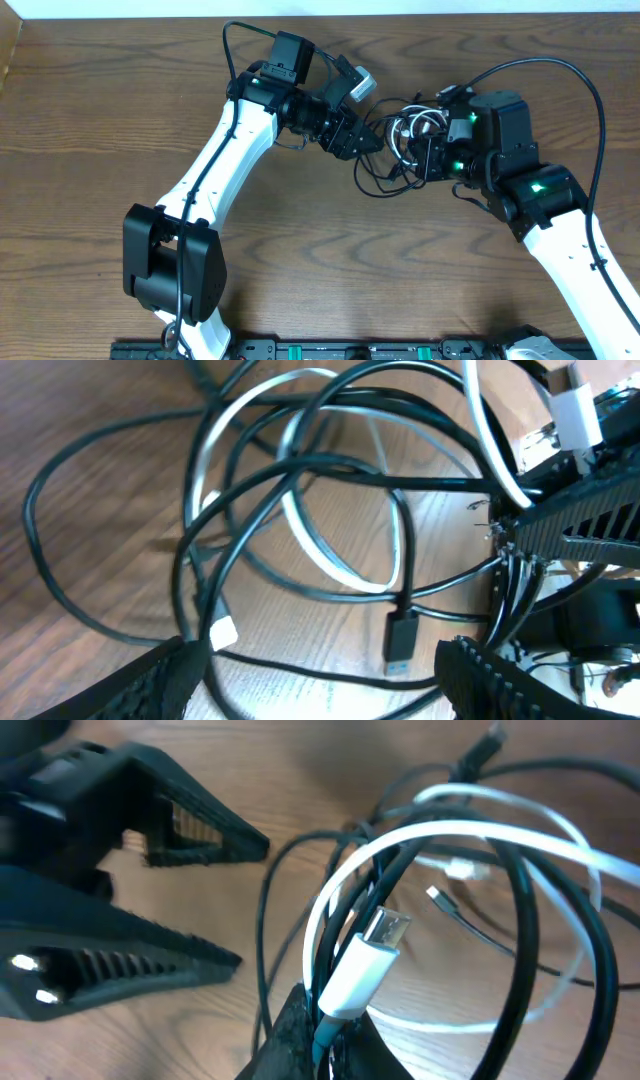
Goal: Untangle cables
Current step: 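Lift the cables with the right gripper into the left gripper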
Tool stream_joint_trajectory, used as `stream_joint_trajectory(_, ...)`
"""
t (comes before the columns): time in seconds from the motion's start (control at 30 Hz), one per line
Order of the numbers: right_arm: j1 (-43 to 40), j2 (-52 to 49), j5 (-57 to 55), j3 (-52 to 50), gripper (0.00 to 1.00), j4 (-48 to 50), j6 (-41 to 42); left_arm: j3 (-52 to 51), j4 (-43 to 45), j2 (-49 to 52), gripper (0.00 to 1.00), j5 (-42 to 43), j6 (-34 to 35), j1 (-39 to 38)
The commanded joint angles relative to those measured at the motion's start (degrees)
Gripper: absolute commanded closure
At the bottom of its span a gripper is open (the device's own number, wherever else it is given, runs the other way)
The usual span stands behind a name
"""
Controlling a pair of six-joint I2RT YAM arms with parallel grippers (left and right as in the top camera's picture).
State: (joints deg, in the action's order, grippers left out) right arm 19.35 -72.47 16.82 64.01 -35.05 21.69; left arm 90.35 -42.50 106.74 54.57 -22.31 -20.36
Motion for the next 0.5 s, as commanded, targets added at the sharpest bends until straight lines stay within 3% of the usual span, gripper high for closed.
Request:
stream_joint_trajectory(0.0, -0.2, 0.96, 5.09, 0.94, 0.98, 2.32, 0.22, 0.52, -0.44, -1.07, 0.21, 2.62, -0.37, 0.02)
stream_joint_trajectory(0.47, -0.13, 1.03, 11.32, 3.56, 0.98, 3.63, 0.59, 0.52, -0.17, -1.07, 0.21, 2.38, -0.57, 0.02)
